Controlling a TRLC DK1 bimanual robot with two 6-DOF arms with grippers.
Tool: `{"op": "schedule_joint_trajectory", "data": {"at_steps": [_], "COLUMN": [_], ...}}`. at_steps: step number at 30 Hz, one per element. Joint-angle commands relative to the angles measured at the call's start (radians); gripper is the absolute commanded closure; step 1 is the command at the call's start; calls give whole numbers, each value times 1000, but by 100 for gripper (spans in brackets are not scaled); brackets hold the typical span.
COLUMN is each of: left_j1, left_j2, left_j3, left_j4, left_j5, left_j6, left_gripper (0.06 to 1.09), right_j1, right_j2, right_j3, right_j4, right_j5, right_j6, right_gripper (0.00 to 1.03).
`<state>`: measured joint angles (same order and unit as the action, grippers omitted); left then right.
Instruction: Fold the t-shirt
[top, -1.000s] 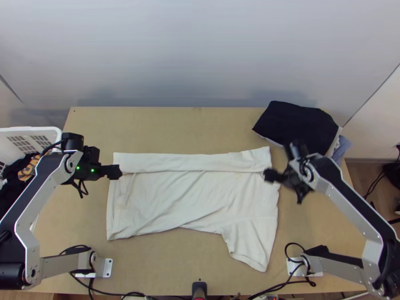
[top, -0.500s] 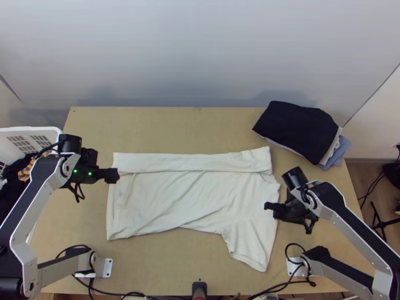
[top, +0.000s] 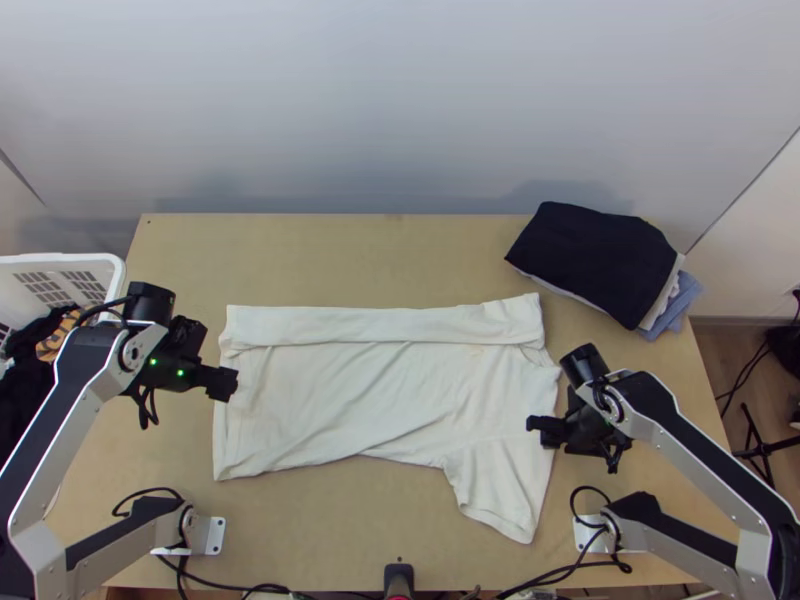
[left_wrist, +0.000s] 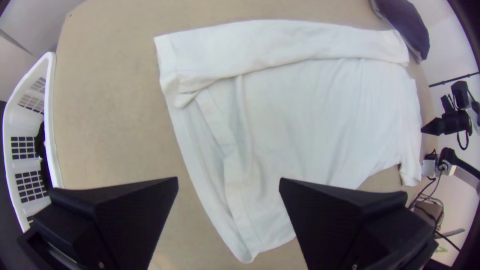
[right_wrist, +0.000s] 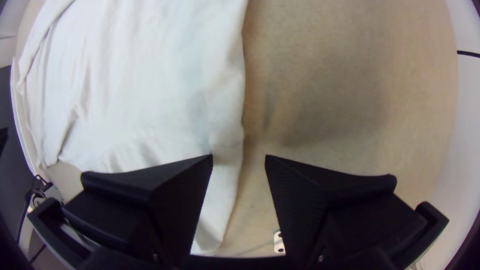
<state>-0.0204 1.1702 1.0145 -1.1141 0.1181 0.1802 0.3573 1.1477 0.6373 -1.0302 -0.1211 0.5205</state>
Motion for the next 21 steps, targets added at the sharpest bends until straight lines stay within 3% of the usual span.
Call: {"op": "schedule_joint_trajectory", "data": {"at_steps": [1, 5, 8, 12, 16, 17, 19, 21], "left_j1": [-52, -53, -61, -104, -104, -104, -112, -122], "left_j2": [-40, -43, -47, -49, -50, -50, -43, -33], "left_j3": [2, 18, 19, 4, -5, -17, -47, -90], "left_j4": [-55, -84, -133, -233, -299, -309, -342, -374], "left_j5": [-26, -28, -34, -115, -118, -118, -118, -120], "left_j6": [18, 25, 50, 119, 202, 223, 248, 280], "left_gripper": [10, 10, 10, 10, 10, 10, 10, 10], "right_j1": [3, 9, 14, 16, 31, 40, 45, 46], "right_j2": [32, 33, 35, 40, 43, 41, 38, 30], "right_j3": [-28, -30, -39, -47, -48, -48, -44, -44], "right_j4": [27, 28, 33, 33, 33, 33, 33, 33], "right_j5": [-5, -5, -6, -23, -34, -34, -34, -34], "right_j6": [-25, -36, -36, -39, -47, -47, -51, -62], "right_gripper": [52, 72, 72, 72, 72, 76, 98, 100]}}
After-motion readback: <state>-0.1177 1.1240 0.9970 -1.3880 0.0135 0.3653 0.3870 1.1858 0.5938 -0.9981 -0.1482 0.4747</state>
